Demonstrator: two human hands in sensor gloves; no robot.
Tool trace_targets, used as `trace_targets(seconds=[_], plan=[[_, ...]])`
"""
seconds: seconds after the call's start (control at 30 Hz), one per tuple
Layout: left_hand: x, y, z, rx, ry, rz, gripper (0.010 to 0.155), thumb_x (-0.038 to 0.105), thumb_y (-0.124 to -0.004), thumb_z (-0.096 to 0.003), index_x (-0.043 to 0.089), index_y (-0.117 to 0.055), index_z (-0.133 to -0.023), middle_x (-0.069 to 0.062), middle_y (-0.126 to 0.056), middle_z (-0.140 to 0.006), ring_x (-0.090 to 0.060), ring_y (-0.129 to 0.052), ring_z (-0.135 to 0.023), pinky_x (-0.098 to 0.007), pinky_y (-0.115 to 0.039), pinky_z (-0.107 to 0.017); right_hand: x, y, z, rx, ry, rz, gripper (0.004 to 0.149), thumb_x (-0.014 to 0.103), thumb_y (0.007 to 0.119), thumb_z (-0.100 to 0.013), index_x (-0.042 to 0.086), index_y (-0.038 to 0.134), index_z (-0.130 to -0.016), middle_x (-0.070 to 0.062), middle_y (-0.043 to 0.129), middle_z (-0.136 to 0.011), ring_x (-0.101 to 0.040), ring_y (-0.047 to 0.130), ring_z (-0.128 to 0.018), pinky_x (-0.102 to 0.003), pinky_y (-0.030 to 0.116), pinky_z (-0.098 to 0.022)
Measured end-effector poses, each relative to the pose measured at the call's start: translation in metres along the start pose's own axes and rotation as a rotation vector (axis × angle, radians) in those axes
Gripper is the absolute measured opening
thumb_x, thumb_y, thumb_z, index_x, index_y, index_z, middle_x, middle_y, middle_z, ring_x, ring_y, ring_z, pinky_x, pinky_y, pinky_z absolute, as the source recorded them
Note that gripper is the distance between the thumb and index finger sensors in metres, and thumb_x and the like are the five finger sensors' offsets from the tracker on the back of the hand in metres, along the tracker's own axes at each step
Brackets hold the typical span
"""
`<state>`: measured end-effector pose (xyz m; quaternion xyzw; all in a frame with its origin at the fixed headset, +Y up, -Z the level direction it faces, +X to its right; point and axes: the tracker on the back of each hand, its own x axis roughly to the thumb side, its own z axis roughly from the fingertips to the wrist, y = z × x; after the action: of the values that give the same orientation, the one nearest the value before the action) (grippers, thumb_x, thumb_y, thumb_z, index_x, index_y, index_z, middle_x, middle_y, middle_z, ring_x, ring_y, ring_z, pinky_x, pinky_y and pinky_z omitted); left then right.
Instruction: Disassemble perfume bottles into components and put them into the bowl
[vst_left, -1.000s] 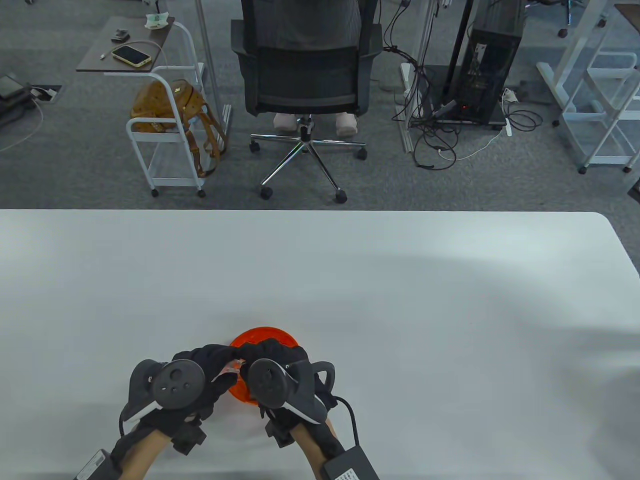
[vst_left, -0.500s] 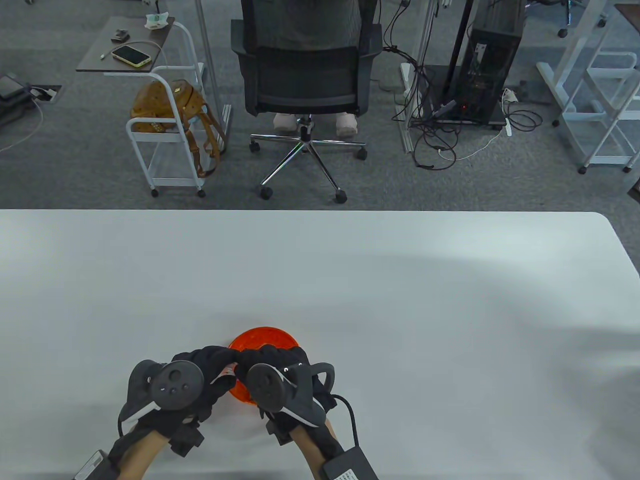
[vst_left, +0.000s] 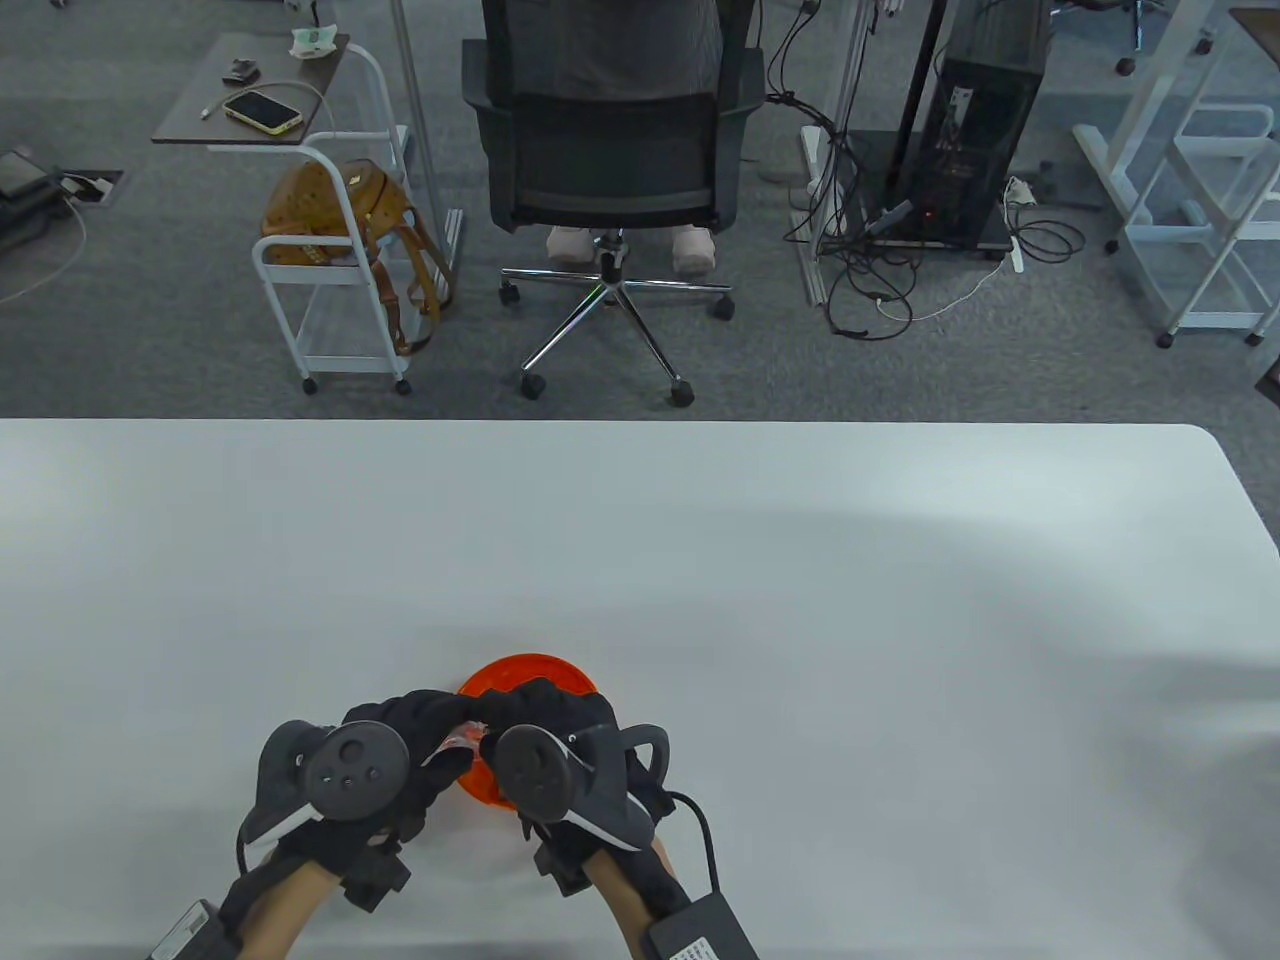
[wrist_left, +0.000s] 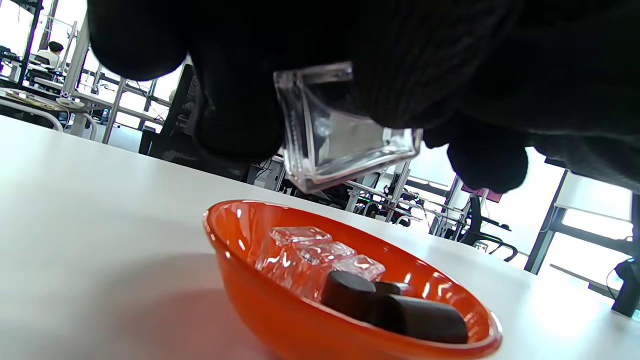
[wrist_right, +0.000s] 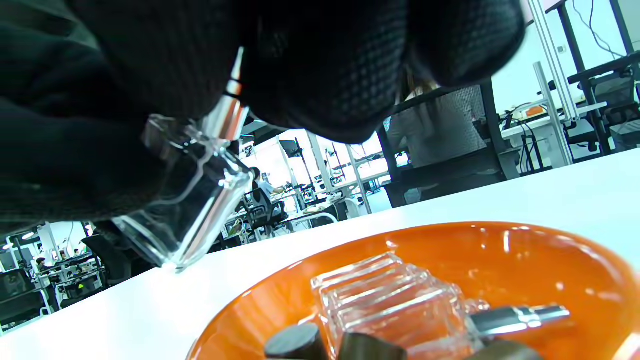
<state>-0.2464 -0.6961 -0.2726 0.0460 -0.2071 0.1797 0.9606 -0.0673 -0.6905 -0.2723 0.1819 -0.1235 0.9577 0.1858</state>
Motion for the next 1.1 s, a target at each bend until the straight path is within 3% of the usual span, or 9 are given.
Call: trace_targets(seconds=[0.1,0.27,0.33,0.4,0.57,0.7,0.87,1.0,1.1], plan=[[0.0003,-0.0002,0.0004,-0.010,-0.004,-0.003,0.054,0.038,-0.088,-0.0419,0.020,-0.085,-0.093,-0.013,-0.097,-0.089,-0.029,-0.107,-0.067,-0.057,-0.077,-0.057,-0.0004,0.0003,-0.0007,-0.015,0.000,0.009,0.042,0.046,0.081,-0.036,0.032,0.087,-0.075,0.006,0.101,-0.060,-0.006,0.105,-0.032,-0.047,0.086,-0.049],[-0.0002,0.0007,0.0000,0.002,0.005,-0.002,0.054,0.038,-0.088,-0.0421,0.020,-0.085,-0.093,-0.013,-0.097,-0.088,-0.029,-0.107,-0.067,-0.057,-0.077,-0.057,-0.0002,0.0016,-0.0006,0.016,0.000,-0.006,0.048,0.040,0.085,-0.036,0.031,0.079,-0.082,0.004,0.091,-0.078,-0.005,0.102,-0.044,-0.048,0.083,-0.052],[-0.0008,0.0007,0.0006,-0.002,0.006,0.005,0.054,0.037,-0.088,-0.0419,0.020,-0.086,-0.093,-0.013,-0.097,-0.089,-0.030,-0.107,-0.067,-0.057,-0.077,-0.057,-0.0006,0.0014,-0.0008,-0.004,0.002,0.007,0.045,0.048,0.080,-0.036,0.032,0.084,-0.078,0.005,0.098,-0.067,-0.006,0.105,-0.038,-0.048,0.085,-0.050],[0.0001,-0.0003,0.0007,-0.013,-0.001,-0.006,0.054,0.038,-0.088,-0.0418,0.020,-0.086,-0.093,-0.013,-0.097,-0.089,-0.030,-0.107,-0.067,-0.057,-0.077,-0.057,-0.0006,0.0007,-0.0011,-0.007,0.006,-0.004,0.042,0.047,0.079,-0.036,0.031,0.088,-0.075,0.006,0.101,-0.059,-0.006,0.105,-0.032,-0.047,0.086,-0.049],[0.0012,0.0012,0.0003,0.004,0.006,-0.005,0.054,0.038,-0.088,-0.0421,0.019,-0.085,-0.093,-0.013,-0.098,-0.088,-0.029,-0.107,-0.067,-0.057,-0.077,-0.057,-0.0009,0.0017,-0.0009,0.026,0.004,-0.014,0.048,0.039,0.085,-0.036,0.031,0.079,-0.083,0.004,0.090,-0.079,-0.006,0.102,-0.045,-0.048,0.083,-0.053],[0.0002,0.0015,0.0014,-0.013,0.005,0.003,0.054,0.038,-0.088,-0.0419,0.020,-0.086,-0.093,-0.013,-0.097,-0.089,-0.030,-0.107,-0.068,-0.057,-0.077,-0.057,-0.0001,0.0016,-0.0013,-0.001,0.005,-0.006,0.042,0.046,0.080,-0.037,0.032,0.086,-0.076,0.005,0.100,-0.063,-0.006,0.105,-0.034,-0.047,0.085,-0.049],[0.0015,0.0026,0.0004,0.005,0.008,0.001,0.054,0.038,-0.087,-0.0422,0.020,-0.085,-0.093,-0.013,-0.097,-0.089,-0.029,-0.107,-0.067,-0.057,-0.077,-0.057,0.0003,0.0017,-0.0005,0.021,0.002,-0.013,0.048,0.039,0.085,-0.036,0.031,0.078,-0.083,0.004,0.089,-0.080,-0.005,0.101,-0.045,-0.048,0.083,-0.053],[0.0014,0.0019,0.0012,-0.013,0.002,-0.003,0.054,0.038,-0.088,-0.0419,0.020,-0.085,-0.093,-0.013,-0.097,-0.089,-0.030,-0.107,-0.068,-0.057,-0.077,-0.057,-0.0009,0.0009,-0.0013,-0.001,0.008,-0.018,0.043,0.047,0.079,-0.036,0.031,0.087,-0.076,0.005,0.100,-0.063,-0.006,0.105,-0.035,-0.048,0.085,-0.050],[0.0029,0.0019,0.0004,-0.001,0.005,-0.007,0.054,0.038,-0.088,-0.0420,0.019,-0.085,-0.093,-0.013,-0.097,-0.088,-0.030,-0.107,-0.067,-0.057,-0.077,-0.057,-0.0019,0.0021,-0.0005,0.021,0.001,-0.009,0.046,0.042,0.084,-0.036,0.033,0.081,-0.080,0.005,0.094,-0.072,-0.005,0.102,-0.041,-0.048,0.084,-0.052]])
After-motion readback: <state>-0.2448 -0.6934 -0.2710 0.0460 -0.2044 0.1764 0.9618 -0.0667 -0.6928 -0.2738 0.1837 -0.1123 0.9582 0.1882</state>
